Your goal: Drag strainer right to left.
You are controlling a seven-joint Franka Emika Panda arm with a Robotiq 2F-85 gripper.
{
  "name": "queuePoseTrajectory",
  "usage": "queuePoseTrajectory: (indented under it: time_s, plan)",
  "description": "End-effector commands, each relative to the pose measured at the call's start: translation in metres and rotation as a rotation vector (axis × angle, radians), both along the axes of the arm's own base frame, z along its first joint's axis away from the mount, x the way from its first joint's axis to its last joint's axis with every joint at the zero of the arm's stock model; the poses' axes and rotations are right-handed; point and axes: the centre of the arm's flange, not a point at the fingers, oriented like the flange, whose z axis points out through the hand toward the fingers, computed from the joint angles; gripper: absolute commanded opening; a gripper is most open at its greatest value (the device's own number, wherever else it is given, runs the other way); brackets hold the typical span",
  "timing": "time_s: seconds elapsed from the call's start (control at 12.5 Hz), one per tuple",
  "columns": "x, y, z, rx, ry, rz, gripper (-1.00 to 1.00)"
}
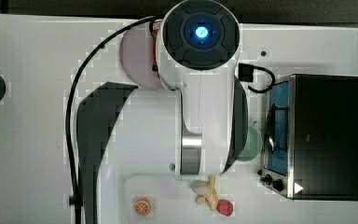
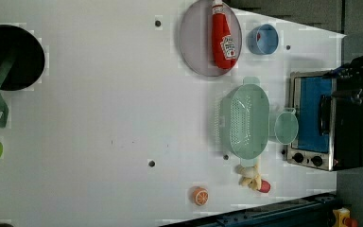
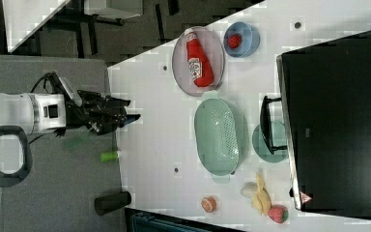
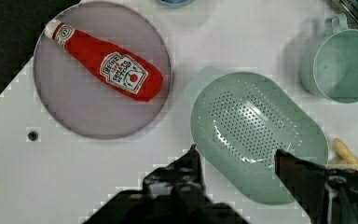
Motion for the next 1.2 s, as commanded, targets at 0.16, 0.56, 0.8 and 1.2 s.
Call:
queuePoseTrajectory:
  time_s: [0.16, 0.56, 0.8, 1.2]
  plan:
    - [-0.185, -0.037, 0.099, -0.018, -0.056, -0.056, 0.82]
    - [-0.156, -0.034, 0.061, -0.024, -0.023, -0.052, 1.00]
    - [-0.122, -0.032, 0.007, -0.031, 0.015, -0.076, 1.00]
    - [-0.072, -0.027, -0.110, -0.063, 0.104, -0.289, 1.00]
